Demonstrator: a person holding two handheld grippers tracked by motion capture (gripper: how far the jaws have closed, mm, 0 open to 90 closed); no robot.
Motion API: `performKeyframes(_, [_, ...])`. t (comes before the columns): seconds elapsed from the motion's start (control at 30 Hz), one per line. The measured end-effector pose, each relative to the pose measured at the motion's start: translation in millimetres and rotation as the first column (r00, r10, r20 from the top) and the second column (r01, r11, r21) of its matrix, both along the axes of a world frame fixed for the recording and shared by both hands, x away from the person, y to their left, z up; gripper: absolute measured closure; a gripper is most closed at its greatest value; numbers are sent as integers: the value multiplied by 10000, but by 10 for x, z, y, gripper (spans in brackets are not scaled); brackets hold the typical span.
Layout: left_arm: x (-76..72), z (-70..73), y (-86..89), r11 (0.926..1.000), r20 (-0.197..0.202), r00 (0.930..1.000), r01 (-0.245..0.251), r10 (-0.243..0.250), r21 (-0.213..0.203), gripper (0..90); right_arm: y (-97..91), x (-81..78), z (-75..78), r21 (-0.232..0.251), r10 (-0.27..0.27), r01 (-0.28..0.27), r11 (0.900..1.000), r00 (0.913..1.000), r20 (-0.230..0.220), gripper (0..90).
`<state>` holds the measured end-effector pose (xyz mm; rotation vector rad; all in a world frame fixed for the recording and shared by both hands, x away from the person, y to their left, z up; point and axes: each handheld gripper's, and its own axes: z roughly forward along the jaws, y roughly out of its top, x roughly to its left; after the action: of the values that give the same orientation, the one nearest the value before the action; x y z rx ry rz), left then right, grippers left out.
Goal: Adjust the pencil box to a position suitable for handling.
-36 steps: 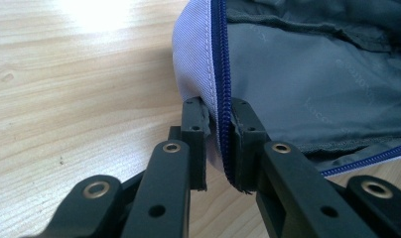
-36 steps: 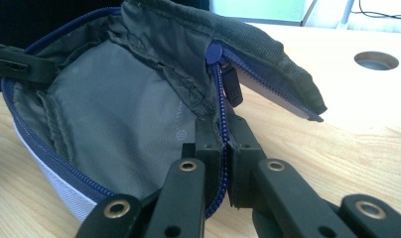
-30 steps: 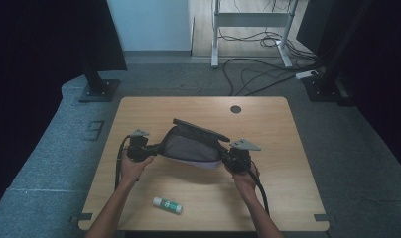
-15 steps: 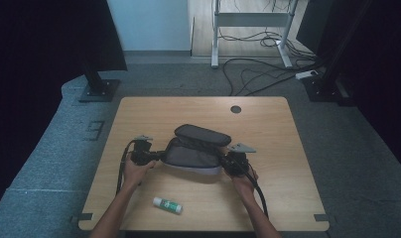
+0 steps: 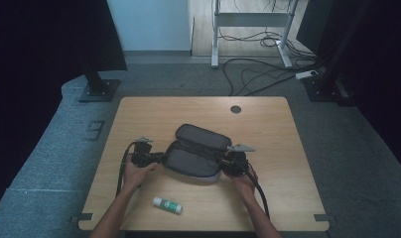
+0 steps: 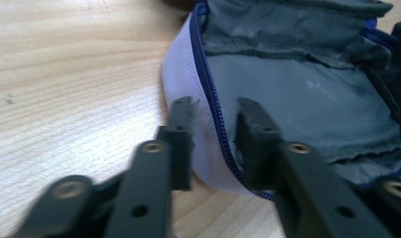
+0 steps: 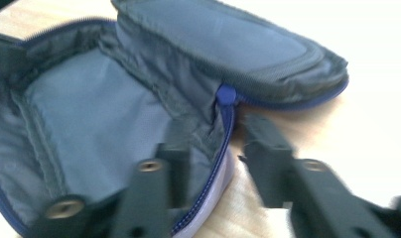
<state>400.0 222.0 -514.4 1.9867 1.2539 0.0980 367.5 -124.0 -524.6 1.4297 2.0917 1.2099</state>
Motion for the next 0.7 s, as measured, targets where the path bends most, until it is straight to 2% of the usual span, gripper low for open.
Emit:
performKeyframes(0.07, [-10,21,9,9999,87,9999,-122,122,-15,575,-20,-9,28,126,-26,24,9999,9998,185,537])
performKeyframes(0.27, [-55,80,33,9995,356,9989,-296,300,-102,483,-58,-64,98,387,-22,3,9993,9987,503,507])
performKeyframes(0.47, [-124,145,79,9989,672,9969,-385,402,-263,419,-70,-141,151,613,211,-259,9978,9967,782,474])
performKeyframes(0.53, [-141,154,102,9983,628,9971,-395,421,-421,394,-83,-163,160,764,276,-342,9965,9959,864,472])
performKeyframes(0.7, [-183,153,160,9979,693,9964,-461,492,-453,376,-95,-220,186,966,486,-586,9936,9935,1027,471])
